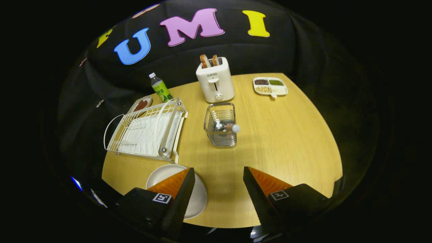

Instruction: Take the plate from the dish rack, then take the spoon from the basket and place it into the plate.

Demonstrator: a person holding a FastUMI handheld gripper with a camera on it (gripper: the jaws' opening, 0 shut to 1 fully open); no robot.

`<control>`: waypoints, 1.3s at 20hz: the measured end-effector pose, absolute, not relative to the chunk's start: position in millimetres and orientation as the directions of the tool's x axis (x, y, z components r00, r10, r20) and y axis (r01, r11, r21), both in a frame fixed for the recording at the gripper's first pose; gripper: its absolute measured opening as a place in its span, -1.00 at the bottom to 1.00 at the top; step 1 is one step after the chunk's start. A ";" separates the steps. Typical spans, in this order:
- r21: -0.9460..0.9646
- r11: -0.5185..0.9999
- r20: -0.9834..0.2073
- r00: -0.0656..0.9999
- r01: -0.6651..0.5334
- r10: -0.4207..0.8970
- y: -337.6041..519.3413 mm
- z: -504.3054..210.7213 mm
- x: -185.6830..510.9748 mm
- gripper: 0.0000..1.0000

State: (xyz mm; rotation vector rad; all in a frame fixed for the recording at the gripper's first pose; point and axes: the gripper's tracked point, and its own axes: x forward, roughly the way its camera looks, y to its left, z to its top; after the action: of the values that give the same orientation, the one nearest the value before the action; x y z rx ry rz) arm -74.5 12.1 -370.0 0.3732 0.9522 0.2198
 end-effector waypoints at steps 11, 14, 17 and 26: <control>0.326 0.929 -0.767 0.526 -0.175 0.368 9.5 -407.3 -3.8 0.58; 0.283 0.943 -0.780 0.530 -0.177 0.334 7.6 -420.2 3.4 0.10; 0.291 0.943 -0.788 0.520 -0.159 0.331 10.8 -425.0 3.1 -0.54; 0.338 0.937 -0.776 0.537 -0.089 0.331 5.9 -397.7 -3.7 -0.82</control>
State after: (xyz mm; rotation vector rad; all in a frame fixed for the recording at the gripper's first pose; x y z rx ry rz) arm -3.7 5.9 -397.7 0.2724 0.9748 0.2537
